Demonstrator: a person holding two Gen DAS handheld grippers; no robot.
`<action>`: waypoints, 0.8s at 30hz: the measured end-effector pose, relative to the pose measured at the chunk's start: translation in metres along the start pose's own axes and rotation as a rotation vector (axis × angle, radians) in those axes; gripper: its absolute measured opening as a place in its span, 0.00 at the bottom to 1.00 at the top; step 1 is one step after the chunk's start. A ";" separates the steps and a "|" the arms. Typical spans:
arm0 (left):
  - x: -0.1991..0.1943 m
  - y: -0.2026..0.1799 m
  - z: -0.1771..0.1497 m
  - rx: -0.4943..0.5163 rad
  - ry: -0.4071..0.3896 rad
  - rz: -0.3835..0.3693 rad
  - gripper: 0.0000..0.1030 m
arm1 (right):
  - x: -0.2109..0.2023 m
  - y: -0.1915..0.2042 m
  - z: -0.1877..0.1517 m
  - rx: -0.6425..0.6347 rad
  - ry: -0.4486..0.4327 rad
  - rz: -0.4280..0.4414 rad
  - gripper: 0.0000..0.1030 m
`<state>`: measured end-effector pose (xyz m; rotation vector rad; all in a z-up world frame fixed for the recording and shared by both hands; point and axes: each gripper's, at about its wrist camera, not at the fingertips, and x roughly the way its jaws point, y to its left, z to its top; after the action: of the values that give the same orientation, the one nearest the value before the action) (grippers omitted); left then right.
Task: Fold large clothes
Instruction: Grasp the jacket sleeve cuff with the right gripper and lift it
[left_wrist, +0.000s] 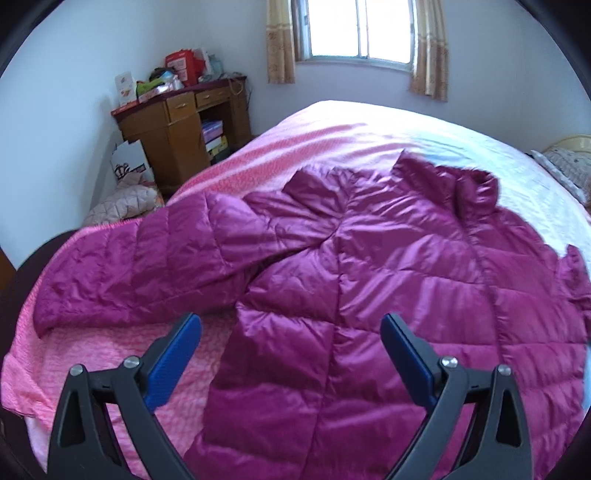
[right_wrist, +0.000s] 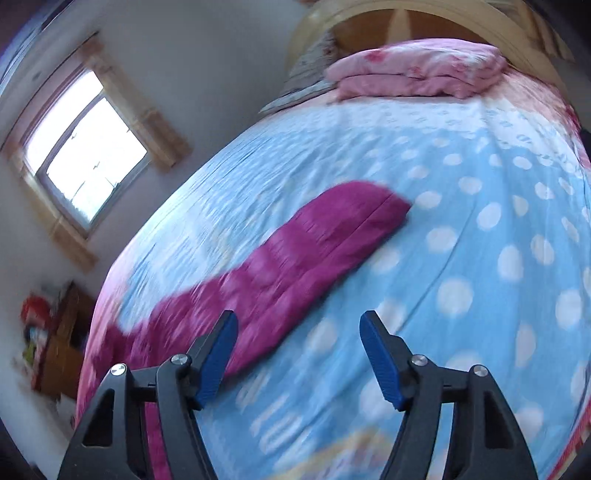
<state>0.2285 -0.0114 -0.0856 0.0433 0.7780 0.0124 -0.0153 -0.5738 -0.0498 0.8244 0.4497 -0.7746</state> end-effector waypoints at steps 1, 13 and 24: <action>0.005 0.001 -0.003 -0.012 0.002 0.005 0.97 | 0.007 -0.008 0.010 0.033 -0.016 -0.014 0.67; 0.027 0.006 -0.023 -0.083 0.026 -0.004 1.00 | 0.087 -0.022 0.058 0.075 -0.009 -0.193 0.67; 0.026 0.012 -0.025 -0.095 0.004 -0.019 1.00 | 0.063 -0.003 0.055 -0.077 -0.026 -0.193 0.13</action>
<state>0.2295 0.0019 -0.1215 -0.0541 0.7808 0.0316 0.0271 -0.6458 -0.0569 0.7046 0.5376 -0.9394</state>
